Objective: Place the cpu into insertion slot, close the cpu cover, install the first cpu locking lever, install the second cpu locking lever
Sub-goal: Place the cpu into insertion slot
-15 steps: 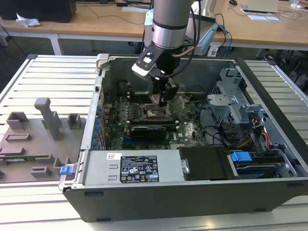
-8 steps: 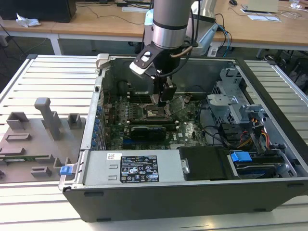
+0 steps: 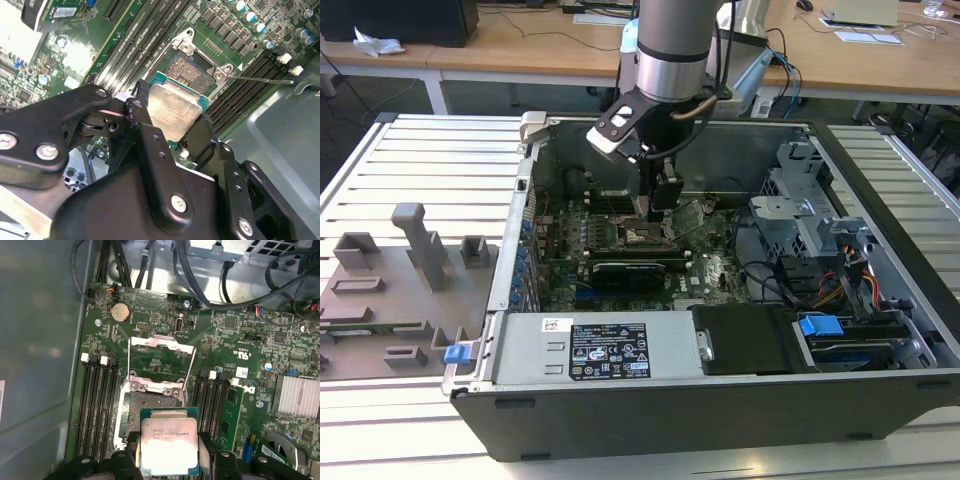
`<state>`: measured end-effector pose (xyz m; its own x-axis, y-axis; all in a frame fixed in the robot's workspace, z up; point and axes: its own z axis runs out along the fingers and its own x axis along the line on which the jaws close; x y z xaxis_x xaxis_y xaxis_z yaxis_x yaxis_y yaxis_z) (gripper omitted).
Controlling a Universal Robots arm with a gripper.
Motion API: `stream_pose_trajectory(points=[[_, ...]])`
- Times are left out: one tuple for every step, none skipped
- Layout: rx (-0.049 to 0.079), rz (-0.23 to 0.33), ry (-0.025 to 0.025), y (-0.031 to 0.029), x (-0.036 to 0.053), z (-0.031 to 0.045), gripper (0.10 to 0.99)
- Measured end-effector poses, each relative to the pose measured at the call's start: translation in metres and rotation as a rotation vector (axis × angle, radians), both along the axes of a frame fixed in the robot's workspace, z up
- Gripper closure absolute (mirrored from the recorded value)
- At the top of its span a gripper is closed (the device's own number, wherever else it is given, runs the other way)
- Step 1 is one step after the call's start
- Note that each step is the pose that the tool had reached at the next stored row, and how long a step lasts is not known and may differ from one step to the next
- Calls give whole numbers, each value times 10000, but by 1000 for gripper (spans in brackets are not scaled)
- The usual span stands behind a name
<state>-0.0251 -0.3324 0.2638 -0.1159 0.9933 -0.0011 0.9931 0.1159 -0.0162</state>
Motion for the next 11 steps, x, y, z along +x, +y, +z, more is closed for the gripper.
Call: stream_pose_trajectory(points=[[-20,-116,0,0,0,-3,541],[-38,-218,0,0,0,-6,541],[-71,-451,0,0,0,-11,541],[-117,-775,0,0,0,-18,541],[-147,-964,-1,0,0,-23,541],[-166,-1074,-1,0,0,-25,541],[-185,-1202,0,0,0,-28,541],[-192,-1228,1,0,0,-28,541],[-192,-1230,0,-1,0,-28,541],[-191,-1231,-1,0,0,-29,541],[-191,-1231,0,0,0,-29,541]])
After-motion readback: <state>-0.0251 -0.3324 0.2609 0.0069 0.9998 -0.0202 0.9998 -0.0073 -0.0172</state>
